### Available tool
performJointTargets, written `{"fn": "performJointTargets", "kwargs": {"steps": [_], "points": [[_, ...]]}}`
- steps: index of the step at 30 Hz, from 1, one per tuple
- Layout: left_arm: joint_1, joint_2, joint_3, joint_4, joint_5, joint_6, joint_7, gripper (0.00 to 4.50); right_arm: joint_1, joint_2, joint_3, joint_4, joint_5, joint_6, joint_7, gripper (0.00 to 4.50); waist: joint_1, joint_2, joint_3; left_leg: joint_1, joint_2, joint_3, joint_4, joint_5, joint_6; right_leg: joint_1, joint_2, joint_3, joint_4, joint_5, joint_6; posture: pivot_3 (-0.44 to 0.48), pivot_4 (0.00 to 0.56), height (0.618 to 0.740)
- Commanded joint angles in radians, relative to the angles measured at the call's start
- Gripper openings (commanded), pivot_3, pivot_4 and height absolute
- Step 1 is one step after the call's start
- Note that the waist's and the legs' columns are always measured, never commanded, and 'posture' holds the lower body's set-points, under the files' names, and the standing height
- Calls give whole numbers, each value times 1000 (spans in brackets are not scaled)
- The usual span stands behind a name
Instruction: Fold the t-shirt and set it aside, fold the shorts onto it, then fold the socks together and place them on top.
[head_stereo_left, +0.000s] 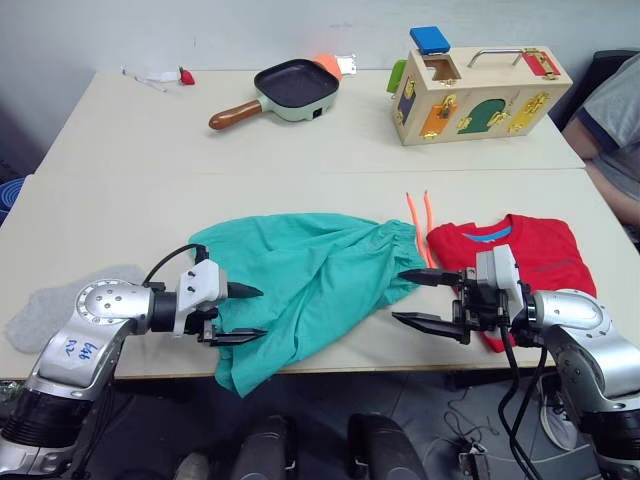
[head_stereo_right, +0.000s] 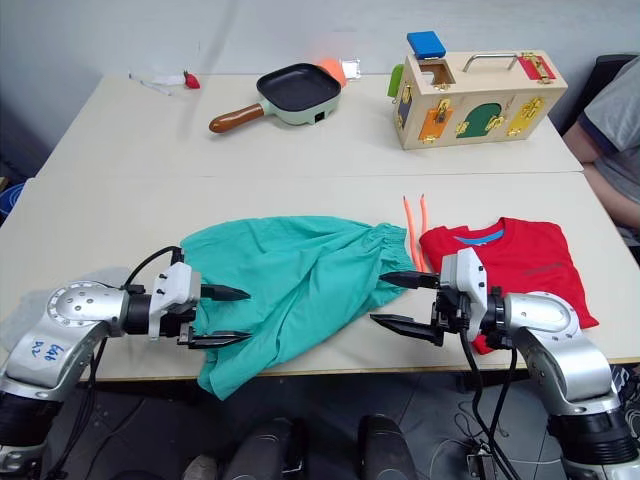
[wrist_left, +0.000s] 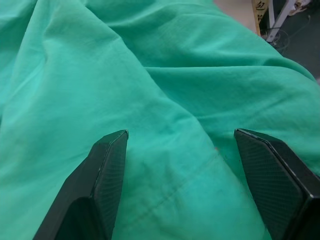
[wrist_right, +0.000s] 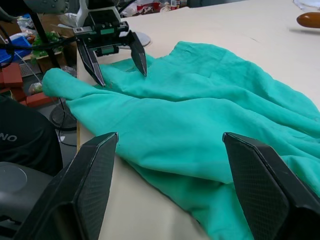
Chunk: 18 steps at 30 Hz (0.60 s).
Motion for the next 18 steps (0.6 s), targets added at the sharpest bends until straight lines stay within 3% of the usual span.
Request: {"fn": "performJointTargets", "kwargs": {"steps": [1, 7, 11, 18], "points": [[16, 12, -13, -21, 49, -27, 14, 2983, 15, 10, -6, -48, 1, -9, -13, 3447, 0, 0, 0, 1, 0, 0, -1, 1, -2, 0, 0, 0, 1, 0, 0, 0, 150, 740], [5, 4, -17, 16, 123, -88, 46, 1191, 7, 27, 4, -57, -6, -5, -33, 3447, -1, 0, 0, 3, 0, 0, -3, 2, -6, 0, 0, 0, 2, 1, -2, 0, 150, 740], [-17, -2, 35, 28, 60, -48, 45, 17, 1, 32, 10, -52, -9, -9, -37, 3447, 0, 0, 0, 3, 1, 0, -3, 3, -3, 0, 0, 0, 1, 1, -2, 0, 150, 740], [-213, -1, 201, 203, -77, 41, 65, 17, 9, 41, 13, -49, -15, -21, -48, 3447, 4, 0, 0, 3, 1, 0, -2, 3, -3, 0, 0, 0, 2, 1, -2, 0, 150, 740]]}}
